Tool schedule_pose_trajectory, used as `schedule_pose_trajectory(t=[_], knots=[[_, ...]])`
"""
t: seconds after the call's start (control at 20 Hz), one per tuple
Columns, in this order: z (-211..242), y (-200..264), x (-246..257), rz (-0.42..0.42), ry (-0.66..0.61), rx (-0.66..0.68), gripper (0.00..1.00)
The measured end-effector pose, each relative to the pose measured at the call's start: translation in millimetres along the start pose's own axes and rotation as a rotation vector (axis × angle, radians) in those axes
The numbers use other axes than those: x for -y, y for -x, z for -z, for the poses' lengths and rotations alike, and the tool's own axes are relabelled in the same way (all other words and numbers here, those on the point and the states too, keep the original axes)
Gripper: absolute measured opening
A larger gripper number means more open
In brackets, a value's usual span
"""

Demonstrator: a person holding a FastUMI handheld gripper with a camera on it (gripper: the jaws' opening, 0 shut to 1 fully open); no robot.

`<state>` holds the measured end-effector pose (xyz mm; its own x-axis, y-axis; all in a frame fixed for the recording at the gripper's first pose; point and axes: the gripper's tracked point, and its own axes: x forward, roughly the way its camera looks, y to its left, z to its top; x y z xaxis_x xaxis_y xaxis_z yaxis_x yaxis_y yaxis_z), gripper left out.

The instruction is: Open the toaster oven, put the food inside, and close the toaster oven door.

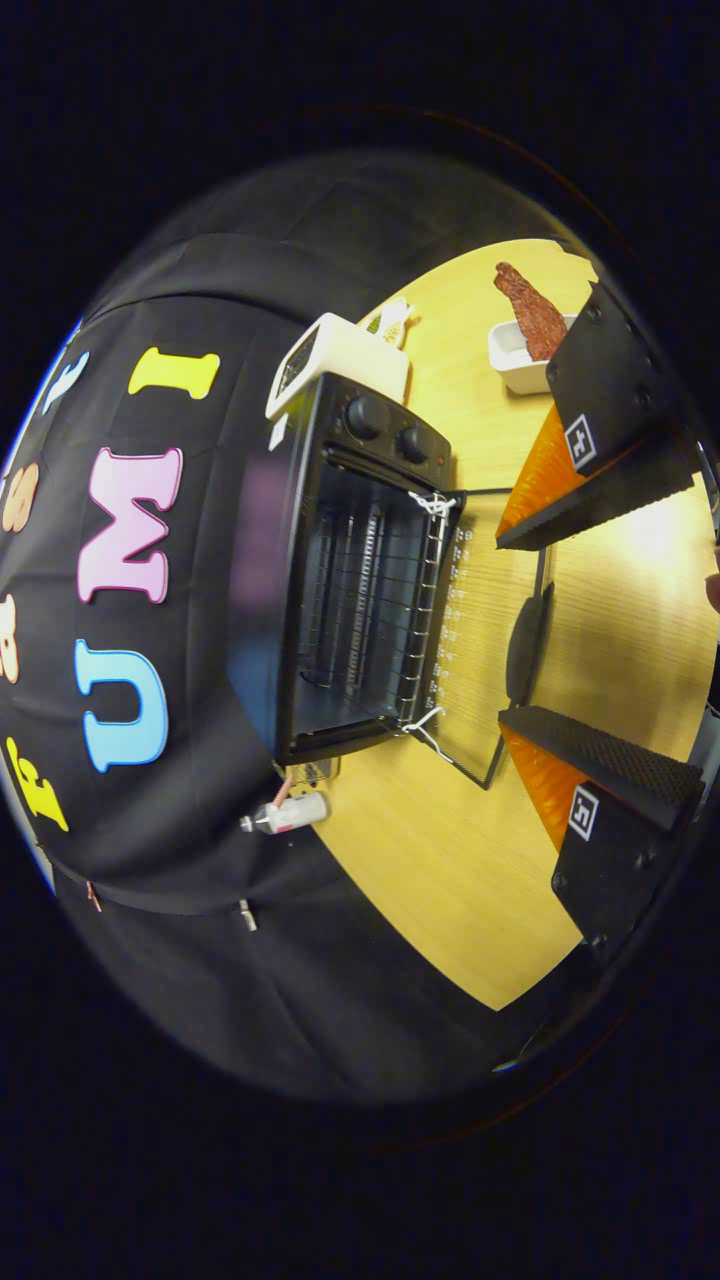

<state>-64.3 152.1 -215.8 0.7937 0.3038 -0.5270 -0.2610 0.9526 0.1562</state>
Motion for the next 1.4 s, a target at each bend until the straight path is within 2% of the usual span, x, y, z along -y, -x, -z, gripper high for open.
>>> schedule_pose_trajectory(t=[0.2, 0.3, 0.4, 0.5, 0.6, 0.8, 0.9, 1.1, 1.4], knots=[[-49.7, 30.0, 39.6, -0.019, -0.038, 0.153, 0.97], [-70.4, 44.6, 76.1, 0.02, -0.011, 0.214, 0.97], [-91.5, 59.4, 97.4, 0.006, -0.061, 0.287, 0.97], [-99.0, 73.2, 128.9, 0.006, -0.145, 0.315, 0.98], [-100.3, 80.7, 167.8, 0.035, -0.157, 0.309, 0.98], [-89.0, 87.9, 228.3, 0.082, -0.042, 0.241, 0.99], [-75.1, 87.1, 248.3, 0.068, -0.015, 0.171, 0.99], [-33.8, 70.2, 270.9, -0.019, -0.114, -0.041, 0.99], [30.9, 37.1, 313.2, -0.084, -0.195, -0.291, 0.99]])
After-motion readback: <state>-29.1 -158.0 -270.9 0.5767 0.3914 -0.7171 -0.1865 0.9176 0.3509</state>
